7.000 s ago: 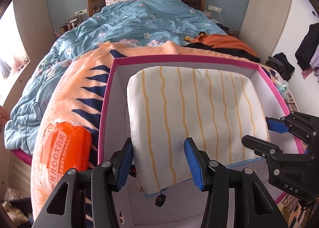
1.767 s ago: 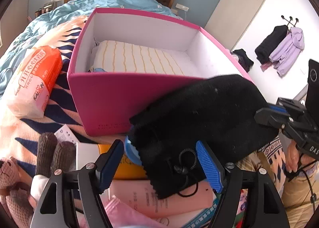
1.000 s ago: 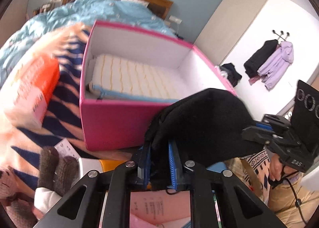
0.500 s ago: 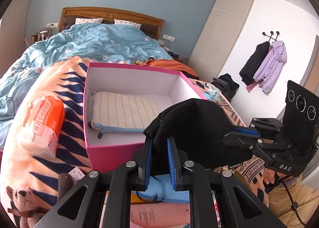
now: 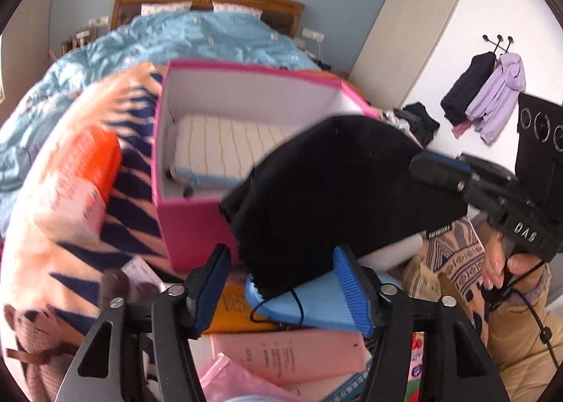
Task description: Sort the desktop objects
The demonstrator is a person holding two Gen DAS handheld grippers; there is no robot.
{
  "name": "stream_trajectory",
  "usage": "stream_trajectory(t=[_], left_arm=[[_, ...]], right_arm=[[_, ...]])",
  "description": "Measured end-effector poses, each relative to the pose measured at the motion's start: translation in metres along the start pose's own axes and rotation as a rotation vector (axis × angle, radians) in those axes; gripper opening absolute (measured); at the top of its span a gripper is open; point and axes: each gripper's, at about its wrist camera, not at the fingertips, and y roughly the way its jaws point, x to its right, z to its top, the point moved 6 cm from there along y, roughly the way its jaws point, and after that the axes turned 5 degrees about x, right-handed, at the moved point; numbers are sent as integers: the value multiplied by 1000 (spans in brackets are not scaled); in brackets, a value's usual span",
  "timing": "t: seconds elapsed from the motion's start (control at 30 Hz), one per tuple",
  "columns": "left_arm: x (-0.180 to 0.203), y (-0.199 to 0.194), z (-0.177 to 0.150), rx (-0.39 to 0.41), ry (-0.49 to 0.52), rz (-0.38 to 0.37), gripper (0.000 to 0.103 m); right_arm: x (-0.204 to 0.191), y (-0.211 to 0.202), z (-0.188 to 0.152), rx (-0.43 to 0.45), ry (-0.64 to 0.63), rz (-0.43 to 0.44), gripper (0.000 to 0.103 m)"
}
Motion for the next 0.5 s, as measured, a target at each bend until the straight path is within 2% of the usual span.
stream_trajectory(t=[0.17, 0.2, 0.23, 0.3, 0.4, 0.5], left_arm=[[0, 20, -4, -47, -27, -36, 60], [-1, 21, -3, -44, -38, -48, 48], [-1, 20, -1, -38, -44, -56, 30], [-3, 17, 3, -22, -48, -56, 18], [0, 0, 11, 32, -30, -37, 13], [5, -13, 21, 63, -11, -14, 12]], right_arm=[[1, 3, -1, -8, 6, -2, 9], [1, 3, -1, -9, 4, -2, 9], [0, 3, -1, -11, 4, -2, 9], [1, 2, -1, -12, 3, -3, 9], [-1, -2, 1, -7, -5, -4, 9], [-3, -6, 6, 4, -13, 7, 9]])
